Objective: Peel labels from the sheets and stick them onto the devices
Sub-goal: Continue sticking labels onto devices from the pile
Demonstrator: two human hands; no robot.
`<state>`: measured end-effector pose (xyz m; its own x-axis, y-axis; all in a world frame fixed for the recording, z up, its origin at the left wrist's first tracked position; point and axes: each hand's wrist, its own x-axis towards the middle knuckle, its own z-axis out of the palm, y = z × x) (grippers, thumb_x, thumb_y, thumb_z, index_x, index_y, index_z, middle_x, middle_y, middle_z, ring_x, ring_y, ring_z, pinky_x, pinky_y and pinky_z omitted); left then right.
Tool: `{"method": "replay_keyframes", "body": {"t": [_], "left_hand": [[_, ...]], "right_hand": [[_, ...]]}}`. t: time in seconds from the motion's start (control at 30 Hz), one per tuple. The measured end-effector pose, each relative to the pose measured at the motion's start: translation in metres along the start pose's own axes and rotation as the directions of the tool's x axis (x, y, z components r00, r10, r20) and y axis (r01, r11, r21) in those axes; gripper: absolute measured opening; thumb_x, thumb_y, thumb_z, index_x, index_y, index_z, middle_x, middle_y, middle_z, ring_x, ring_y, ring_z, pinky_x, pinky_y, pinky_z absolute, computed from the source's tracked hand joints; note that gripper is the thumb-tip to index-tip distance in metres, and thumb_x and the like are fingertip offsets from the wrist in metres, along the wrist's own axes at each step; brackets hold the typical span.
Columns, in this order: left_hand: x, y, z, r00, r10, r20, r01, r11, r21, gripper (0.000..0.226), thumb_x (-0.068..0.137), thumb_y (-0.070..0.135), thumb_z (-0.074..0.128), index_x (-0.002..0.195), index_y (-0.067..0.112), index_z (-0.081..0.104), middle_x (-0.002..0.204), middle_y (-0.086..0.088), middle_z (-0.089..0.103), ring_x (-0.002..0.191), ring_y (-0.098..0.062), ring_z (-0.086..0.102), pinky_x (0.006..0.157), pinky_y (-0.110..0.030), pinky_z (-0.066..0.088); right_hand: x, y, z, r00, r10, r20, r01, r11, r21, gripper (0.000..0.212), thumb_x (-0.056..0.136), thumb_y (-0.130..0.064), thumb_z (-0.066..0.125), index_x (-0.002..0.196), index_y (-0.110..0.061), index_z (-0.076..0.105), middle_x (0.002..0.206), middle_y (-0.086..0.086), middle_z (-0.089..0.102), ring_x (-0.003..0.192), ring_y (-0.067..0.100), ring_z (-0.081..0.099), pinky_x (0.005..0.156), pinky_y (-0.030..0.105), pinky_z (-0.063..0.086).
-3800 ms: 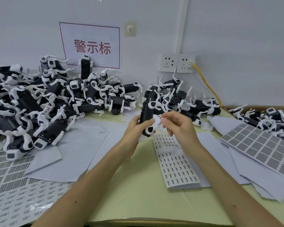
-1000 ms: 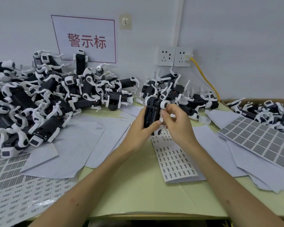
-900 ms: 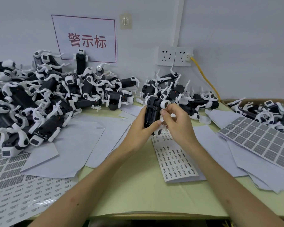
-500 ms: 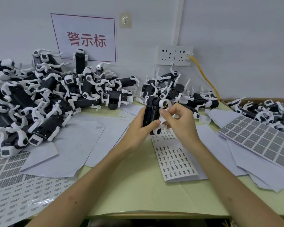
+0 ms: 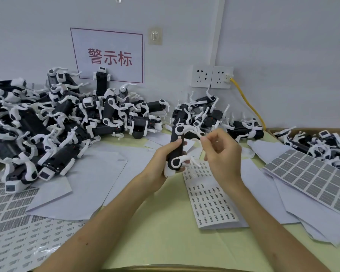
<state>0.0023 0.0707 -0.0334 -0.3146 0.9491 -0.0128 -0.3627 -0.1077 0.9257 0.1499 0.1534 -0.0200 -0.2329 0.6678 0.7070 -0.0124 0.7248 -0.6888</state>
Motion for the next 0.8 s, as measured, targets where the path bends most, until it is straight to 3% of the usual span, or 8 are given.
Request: {"method": "replay_keyframes", "body": {"t": [0.17, 0.3, 0.4, 0.47, 0.57, 0.7, 0.8], "left_hand": [[0.0064, -0.0026, 0.0006, 0.993, 0.060, -0.097, -0.047, 0.990, 0.129, 0.038, 0.103, 0.049, 0.055, 0.107, 0.014, 0.071, 0.081, -0.004, 0.070, 0.070, -0.020, 0.072, 0.074, -0.036, 0.061], [0.0098, -0.0044, -0.0011, 0.986, 0.045, -0.162, -0.023, 0.990, 0.138, 0.037, 0.097, 0.045, 0.056, 0.099, 0.011, 0.072, 0.080, -0.009, 0.072, 0.071, -0.027, 0.072, 0.094, -0.055, 0.058], [0.0080, -0.0039, 0.0002, 0.987, 0.017, -0.157, 0.003, 0.992, 0.128, 0.046, 0.078, 0.047, 0.060, 0.098, 0.007, 0.068, 0.080, -0.013, 0.071, 0.078, -0.032, 0.068, 0.102, -0.066, 0.052], [0.0069, -0.0039, 0.0006, 0.991, 0.005, -0.134, 0.012, 0.993, 0.121, 0.047, 0.077, 0.046, 0.061, 0.100, 0.006, 0.064, 0.080, -0.011, 0.070, 0.073, -0.029, 0.068, 0.094, -0.060, 0.059], [0.0068, -0.0059, 0.0010, 0.998, -0.003, -0.057, 0.008, 0.996, 0.091, 0.030, 0.090, 0.036, 0.058, 0.100, 0.008, 0.059, 0.076, -0.006, 0.063, 0.064, -0.020, 0.066, 0.072, -0.043, 0.065], [0.0041, -0.0075, 0.0067, 1.000, -0.028, -0.010, 0.028, 0.998, 0.055, 0.015, 0.104, 0.020, 0.047, 0.103, 0.007, 0.054, 0.081, -0.008, 0.060, 0.065, -0.020, 0.067, 0.072, -0.042, 0.063], [0.0010, -0.0072, 0.0079, 0.999, -0.015, 0.036, 0.013, 0.999, 0.042, 0.014, 0.098, 0.020, 0.050, 0.103, 0.007, 0.055, 0.081, -0.008, 0.060, 0.067, -0.020, 0.068, 0.073, -0.041, 0.063]], "right_hand": [[0.0028, 0.0036, -0.0014, 0.999, 0.005, -0.040, -0.005, 1.000, 0.001, 0.024, 0.095, -0.014, 0.068, 0.075, -0.015, 0.056, 0.058, 0.000, 0.053, 0.054, 0.029, 0.051, 0.054, 0.051, 0.049], [0.0011, 0.0050, -0.0003, 0.999, -0.036, -0.015, 0.036, 0.999, -0.022, 0.023, 0.095, -0.017, 0.069, 0.075, -0.015, 0.057, 0.057, -0.003, 0.053, 0.051, 0.025, 0.052, 0.050, 0.041, 0.046], [0.0016, 0.0053, -0.0001, 0.999, -0.050, -0.015, 0.049, 0.998, -0.028, 0.024, 0.094, -0.018, 0.069, 0.073, -0.017, 0.056, 0.057, -0.005, 0.053, 0.050, 0.024, 0.051, 0.049, 0.037, 0.044], [0.0017, 0.0063, -0.0003, 0.999, -0.044, -0.015, 0.044, 0.999, -0.022, 0.024, 0.094, -0.017, 0.069, 0.073, -0.017, 0.056, 0.057, -0.005, 0.053, 0.050, 0.024, 0.051, 0.050, 0.038, 0.044], [0.0013, 0.0071, -0.0004, 0.999, -0.035, -0.011, 0.035, 0.999, -0.011, 0.024, 0.094, -0.016, 0.069, 0.073, -0.016, 0.056, 0.057, -0.005, 0.052, 0.051, 0.025, 0.049, 0.050, 0.039, 0.043], [0.0018, 0.0072, 0.0001, 0.999, -0.048, 0.000, 0.048, 0.999, -0.005, 0.023, 0.093, -0.015, 0.069, 0.074, -0.014, 0.057, 0.058, -0.002, 0.054, 0.052, 0.026, 0.050, 0.050, 0.038, 0.044], [0.0020, 0.0076, 0.0004, 0.998, -0.054, 0.005, 0.055, 0.999, -0.003, 0.024, 0.093, -0.014, 0.069, 0.073, -0.015, 0.056, 0.057, -0.001, 0.053, 0.051, 0.024, 0.049, 0.050, 0.037, 0.043]]}}
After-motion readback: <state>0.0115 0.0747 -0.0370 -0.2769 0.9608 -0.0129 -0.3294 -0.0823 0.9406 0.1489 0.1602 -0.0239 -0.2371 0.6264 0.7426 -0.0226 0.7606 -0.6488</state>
